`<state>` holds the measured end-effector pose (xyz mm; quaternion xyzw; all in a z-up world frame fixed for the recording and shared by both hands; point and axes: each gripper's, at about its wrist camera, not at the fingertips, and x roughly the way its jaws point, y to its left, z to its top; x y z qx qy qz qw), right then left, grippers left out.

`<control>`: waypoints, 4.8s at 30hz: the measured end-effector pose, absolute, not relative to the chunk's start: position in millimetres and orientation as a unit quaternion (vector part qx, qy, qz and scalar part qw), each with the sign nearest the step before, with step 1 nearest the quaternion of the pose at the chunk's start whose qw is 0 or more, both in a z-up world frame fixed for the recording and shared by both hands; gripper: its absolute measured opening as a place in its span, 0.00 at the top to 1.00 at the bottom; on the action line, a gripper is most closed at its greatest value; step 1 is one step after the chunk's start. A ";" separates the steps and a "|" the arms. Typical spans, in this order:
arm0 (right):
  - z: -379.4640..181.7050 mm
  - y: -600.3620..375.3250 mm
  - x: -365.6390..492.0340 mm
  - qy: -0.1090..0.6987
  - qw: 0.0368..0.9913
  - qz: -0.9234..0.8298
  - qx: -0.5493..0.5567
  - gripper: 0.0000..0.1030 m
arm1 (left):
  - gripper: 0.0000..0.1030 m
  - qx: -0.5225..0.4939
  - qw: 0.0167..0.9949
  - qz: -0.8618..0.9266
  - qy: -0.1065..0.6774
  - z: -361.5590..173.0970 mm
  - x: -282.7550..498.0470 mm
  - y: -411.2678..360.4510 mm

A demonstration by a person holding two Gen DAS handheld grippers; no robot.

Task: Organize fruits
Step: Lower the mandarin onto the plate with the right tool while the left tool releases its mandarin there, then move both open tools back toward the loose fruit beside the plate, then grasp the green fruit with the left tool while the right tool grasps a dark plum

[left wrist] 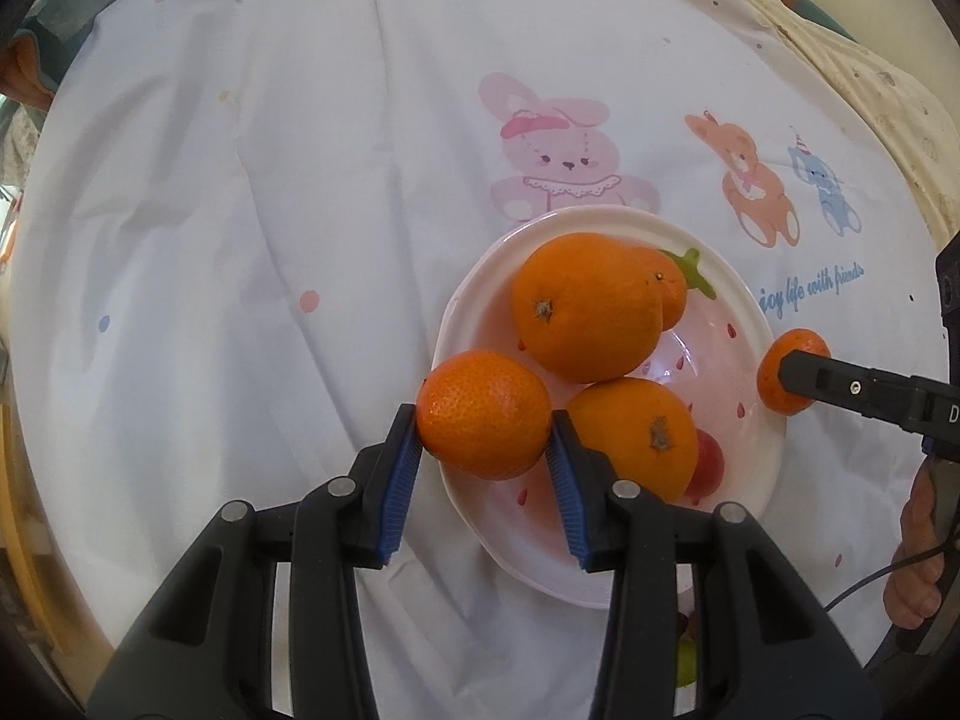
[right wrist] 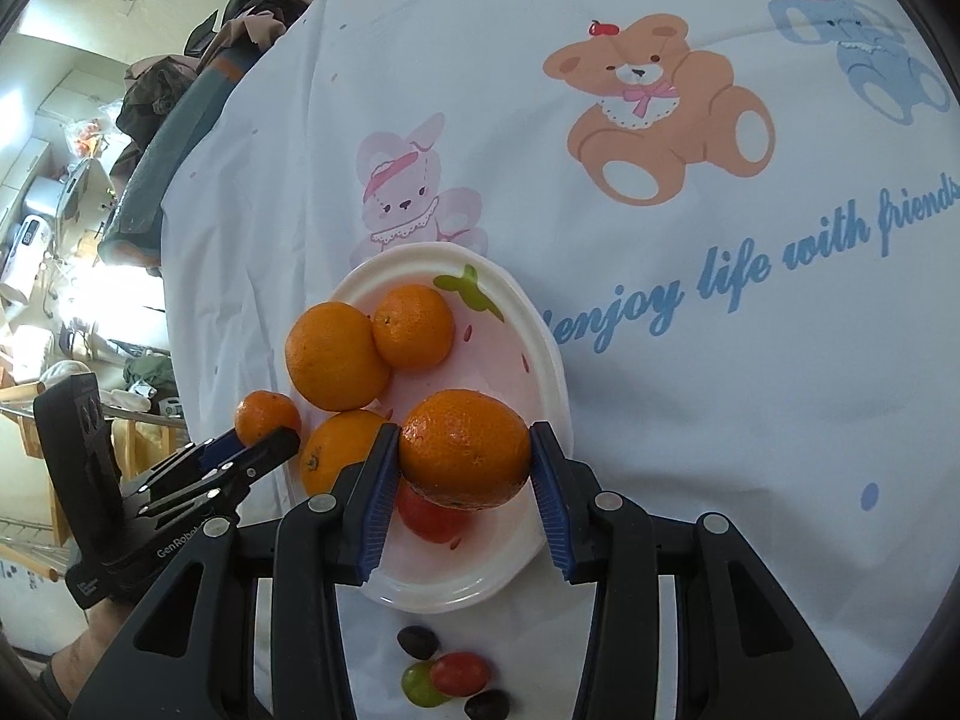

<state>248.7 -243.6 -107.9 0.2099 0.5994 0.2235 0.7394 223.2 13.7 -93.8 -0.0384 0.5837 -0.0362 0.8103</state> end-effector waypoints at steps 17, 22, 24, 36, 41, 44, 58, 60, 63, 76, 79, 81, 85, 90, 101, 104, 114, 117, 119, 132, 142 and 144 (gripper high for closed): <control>-122.9 -250.7 248.5 0.612 0.713 0.219 0.261 0.46 | 0.36 -0.035 0.808 -0.031 0.588 -97.1 223.8 12.8; -113.4 -252.0 247.8 0.598 0.725 0.219 0.262 0.37 | 0.26 -0.033 0.814 -0.038 0.579 -91.6 223.1 13.1; -110.1 -251.6 247.4 0.594 0.729 0.221 0.257 0.36 | 0.26 -0.033 0.816 -0.039 0.576 -89.6 222.6 12.3; -90.5 -263.0 239.6 0.578 0.732 0.219 0.288 0.35 | 0.26 -0.056 0.828 -0.025 0.557 -71.2 212.2 17.8; -75.3 -270.8 224.7 0.569 0.739 0.217 0.288 0.35 | 0.26 -0.064 0.834 -0.029 0.547 -54.5 201.2 14.0; -69.8 -271.6 214.3 0.571 0.742 0.215 0.279 0.35 | 0.26 -0.062 0.839 -0.030 0.540 -43.4 194.6 11.6; -52.1 -307.6 134.1 0.566 0.751 0.190 0.282 0.35 | 0.26 -0.041 0.831 -0.046 0.552 -27.9 127.2 4.9; -50.1 -310.0 126.3 0.565 0.754 0.185 0.279 0.35 | 0.26 -0.039 0.828 -0.055 0.557 -29.4 117.5 -1.1; -50.4 -311.5 115.9 0.570 0.756 0.174 0.271 0.35 | 0.26 -0.013 0.827 -0.064 0.558 -31.7 102.6 -8.9; -62.5 -310.6 112.6 0.579 0.754 0.155 0.270 0.35 | 0.27 -0.020 0.818 -0.083 0.569 -61.7 85.6 -31.5; -60.8 -309.4 113.5 0.578 0.757 0.153 0.263 0.35 | 0.27 -0.011 0.800 -0.105 0.591 -78.8 83.3 -47.1; -61.6 -309.6 113.8 0.582 0.758 0.145 0.256 0.35 | 0.30 0.001 0.783 -0.128 0.609 -93.8 82.0 -62.4; -68.9 -310.9 113.8 0.599 0.750 0.134 0.247 0.35 | 0.43 0.040 0.755 -0.156 0.635 -119.6 82.4 -87.7; -73.4 -314.1 112.6 0.608 0.748 0.127 0.236 0.35 | 0.49 0.045 0.755 -0.155 0.635 -125.9 86.5 -97.2; -72.1 -311.9 111.6 0.609 0.746 0.133 0.233 0.35 | 0.73 0.048 0.764 -0.153 0.625 -122.5 92.9 -100.8; -72.4 -309.0 111.8 0.611 0.745 0.135 0.230 0.35 | 0.74 0.047 0.766 -0.154 0.622 -117.3 90.6 -100.7; -76.2 -303.9 110.6 0.619 0.744 0.134 0.213 0.35 | 0.74 -0.005 0.779 -0.135 0.612 -57.6 75.9 -64.7; -76.3 -294.3 108.4 0.622 0.745 0.141 0.194 0.35 | 0.74 -0.014 0.794 -0.111 0.598 -36.4 68.1 -41.4; -76.9 -283.7 107.6 0.625 0.748 0.147 0.167 0.35 | 0.74 -0.019 0.804 -0.087 0.588 -26.4 60.2 -21.7; -106.0 -201.2 90.7 0.613 0.763 0.194 -0.064 0.37 | 0.74 -0.114 0.795 -0.014 0.595 -44.8 52.9 29.1; -122.8 -187.0 91.9 0.607 0.763 0.200 -0.096 0.60 | 0.74 -0.120 0.798 -0.028 0.590 -38.6 55.8 26.4; -127.6 -186.1 93.5 0.607 0.764 0.200 -0.090 0.67 | 0.74 -0.122 0.797 -0.025 0.591 -39.2 55.3 26.9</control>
